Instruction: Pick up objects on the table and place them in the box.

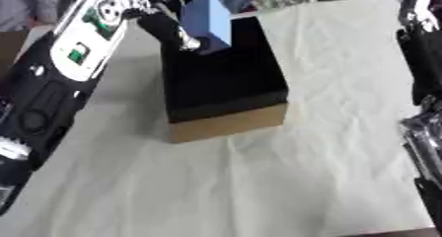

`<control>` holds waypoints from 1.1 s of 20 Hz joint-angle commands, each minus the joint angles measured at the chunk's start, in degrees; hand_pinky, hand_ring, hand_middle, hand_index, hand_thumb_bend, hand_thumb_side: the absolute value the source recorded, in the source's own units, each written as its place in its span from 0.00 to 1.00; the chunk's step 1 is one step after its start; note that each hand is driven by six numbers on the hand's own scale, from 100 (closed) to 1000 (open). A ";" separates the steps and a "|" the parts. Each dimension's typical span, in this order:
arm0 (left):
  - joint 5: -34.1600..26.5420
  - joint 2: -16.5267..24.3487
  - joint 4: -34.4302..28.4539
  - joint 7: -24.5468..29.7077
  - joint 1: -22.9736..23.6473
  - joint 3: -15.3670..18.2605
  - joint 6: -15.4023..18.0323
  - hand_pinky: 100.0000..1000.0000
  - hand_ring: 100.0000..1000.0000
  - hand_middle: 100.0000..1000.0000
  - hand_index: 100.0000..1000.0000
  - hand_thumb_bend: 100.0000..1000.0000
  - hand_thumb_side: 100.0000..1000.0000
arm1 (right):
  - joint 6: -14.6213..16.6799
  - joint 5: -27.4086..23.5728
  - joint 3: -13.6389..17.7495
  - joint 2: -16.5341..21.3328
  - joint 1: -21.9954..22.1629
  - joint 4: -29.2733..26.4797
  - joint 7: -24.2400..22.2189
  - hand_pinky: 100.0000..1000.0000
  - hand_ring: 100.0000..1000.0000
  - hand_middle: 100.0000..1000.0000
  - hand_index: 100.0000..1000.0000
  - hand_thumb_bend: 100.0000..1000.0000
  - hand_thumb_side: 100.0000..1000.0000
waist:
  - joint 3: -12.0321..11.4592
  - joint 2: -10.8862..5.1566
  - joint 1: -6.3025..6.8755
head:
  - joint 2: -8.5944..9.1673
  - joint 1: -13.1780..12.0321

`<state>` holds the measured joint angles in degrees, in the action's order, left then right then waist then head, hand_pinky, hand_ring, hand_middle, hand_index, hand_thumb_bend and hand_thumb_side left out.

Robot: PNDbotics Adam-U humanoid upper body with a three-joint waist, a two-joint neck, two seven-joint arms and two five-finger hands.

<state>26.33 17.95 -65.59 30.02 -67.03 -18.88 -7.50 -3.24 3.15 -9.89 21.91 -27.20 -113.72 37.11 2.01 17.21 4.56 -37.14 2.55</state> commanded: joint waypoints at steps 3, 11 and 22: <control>3.73 0.23 1.68 -0.45 -0.66 0.84 5.10 0.92 0.75 0.75 0.92 0.48 0.11 | 0.30 -0.20 0.10 0.37 -0.80 -0.87 -0.03 0.84 0.79 0.55 0.77 0.00 0.34 | 0.11 -0.92 -0.02 | 0.47 -0.06; 8.82 0.19 2.52 -4.55 -0.38 2.11 7.31 0.94 0.79 0.80 0.98 0.73 0.24 | 0.33 -0.28 0.06 0.37 -0.80 -0.87 -0.06 0.84 0.79 0.55 0.77 0.00 0.34 | 0.09 -0.90 0.05 | 0.48 0.07; 2.15 2.39 -8.05 -10.11 2.03 3.58 2.64 0.90 0.71 0.73 0.90 0.31 0.19 | -0.01 0.06 0.50 0.72 -0.63 -0.87 0.01 0.84 0.79 0.55 0.77 0.00 0.34 | -1.14 -1.55 -0.56 | -0.49 0.24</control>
<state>29.69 18.41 -70.79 20.49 -64.05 -16.16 -4.09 -3.17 3.12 -9.88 21.87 -27.20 -113.72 37.02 0.87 17.13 4.35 -37.33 2.68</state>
